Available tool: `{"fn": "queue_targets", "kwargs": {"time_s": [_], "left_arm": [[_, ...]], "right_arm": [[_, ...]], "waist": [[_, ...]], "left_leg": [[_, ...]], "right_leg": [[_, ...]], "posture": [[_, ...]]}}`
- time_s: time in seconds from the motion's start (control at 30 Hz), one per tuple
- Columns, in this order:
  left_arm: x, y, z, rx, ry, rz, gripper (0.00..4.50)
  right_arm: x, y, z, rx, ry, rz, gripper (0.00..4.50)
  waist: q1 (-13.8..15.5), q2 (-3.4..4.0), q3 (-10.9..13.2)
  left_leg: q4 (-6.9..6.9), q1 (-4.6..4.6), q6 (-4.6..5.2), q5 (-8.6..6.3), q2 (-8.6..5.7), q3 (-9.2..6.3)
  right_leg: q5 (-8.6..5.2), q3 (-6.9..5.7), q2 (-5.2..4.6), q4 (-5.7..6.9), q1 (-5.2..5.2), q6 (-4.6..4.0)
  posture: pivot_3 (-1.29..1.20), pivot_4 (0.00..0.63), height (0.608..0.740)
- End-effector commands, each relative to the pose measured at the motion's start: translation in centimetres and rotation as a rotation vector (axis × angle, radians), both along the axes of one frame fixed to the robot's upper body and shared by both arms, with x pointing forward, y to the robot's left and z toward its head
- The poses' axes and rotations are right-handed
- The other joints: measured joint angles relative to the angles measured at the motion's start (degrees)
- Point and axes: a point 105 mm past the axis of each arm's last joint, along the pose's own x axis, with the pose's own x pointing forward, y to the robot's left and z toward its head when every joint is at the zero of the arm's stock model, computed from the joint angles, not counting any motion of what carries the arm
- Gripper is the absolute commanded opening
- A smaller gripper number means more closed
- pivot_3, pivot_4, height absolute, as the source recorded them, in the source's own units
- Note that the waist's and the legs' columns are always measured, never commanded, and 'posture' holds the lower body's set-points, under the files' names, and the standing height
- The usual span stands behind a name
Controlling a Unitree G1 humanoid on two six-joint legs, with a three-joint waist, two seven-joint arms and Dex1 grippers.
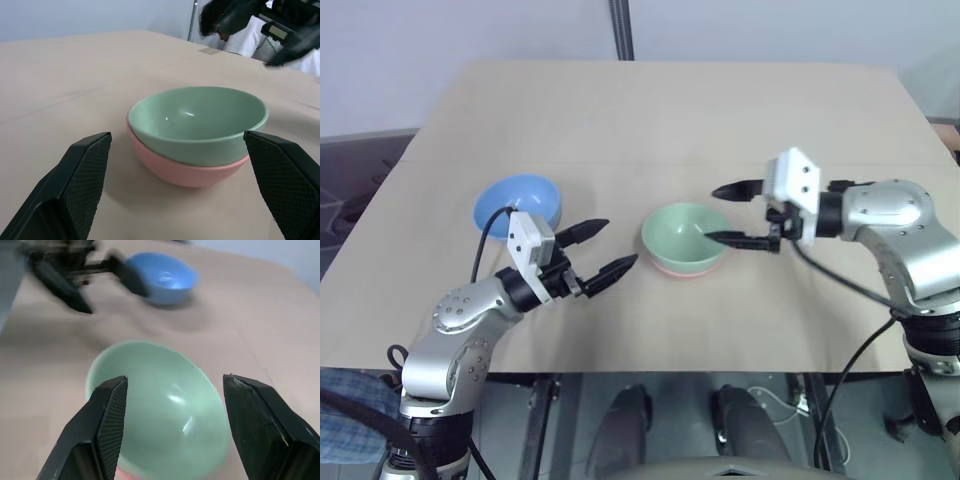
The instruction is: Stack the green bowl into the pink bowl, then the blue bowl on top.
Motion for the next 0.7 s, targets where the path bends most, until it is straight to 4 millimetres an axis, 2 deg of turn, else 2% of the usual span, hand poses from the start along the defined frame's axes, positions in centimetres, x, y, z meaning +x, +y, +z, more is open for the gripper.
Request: {"fn": "queue_targets", "kwargs": {"time_s": [0.03, 0.27, 0.43, 0.53, 0.7], "left_arm": [[0.6, 1.0, 0.7, 0.023, -0.036, 0.081, 4.5], [2.8, 3.1, 0.3, 0.129, -0.046, 0.216, 4.5], [3.8, 5.4, -0.3, 0.233, -0.024, 0.274, 4.5], [4.5, 7.1, -0.5, 0.278, -0.011, 0.323, 4.5], [5.1, 8.9, -1.6, 0.373, 0.037, 0.352, 4.5]], "right_arm": [[-0.5, -2.3, 1.1, 0.092, 0.026, -0.037, 3.16], [-1.8, -5.2, -0.4, 0.161, 0.123, -0.089, 3.16], [-2.0, -6.2, -1.3, 0.134, 0.114, -0.137, 3.16], [-2.3, -6.2, -1.2, 0.116, 0.091, -0.125, 3.16], [-2.5, -6.0, 0.4, 0.124, 0.051, -0.104, 3.16]], "waist": [[-0.03, 0.0, 0.0], [-0.09, 0.0, 0.0], [-0.25, 0.0, 0.0], [-0.26, 0.0, 0.0], [-0.24, 0.01, 0.01]], "left_leg": [[0.0, 0.0, 0.0, 0.0, 0.0, 0.0], [0.0, 0.01, 0.0, 0.0, 0.01, 0.03], [0.0, 0.02, 0.0, 0.0, 0.02, 0.06], [-0.01, 0.04, 0.0, 0.0, 0.03, 0.07], [0.0, 0.03, 0.0, 0.0, 0.03, 0.07]], "right_leg": [[0.0, 0.0, 0.0, 0.0, 0.0, 0.0], [0.0, 0.02, 0.03, 0.02, 0.0, 0.0], [0.0, 0.04, 0.06, 0.02, 0.0, 0.01], [0.0, 0.05, 0.07, 0.02, 0.0, 0.01], [0.0, 0.04, 0.06, 0.01, 0.0, 0.01]], "posture": [[0.0, 0.15, 0.74], [0.0, 0.15, 0.74], [0.0, 0.15, 0.74], [0.0, 0.15, 0.74], [0.0, 0.15, 0.74]]}}
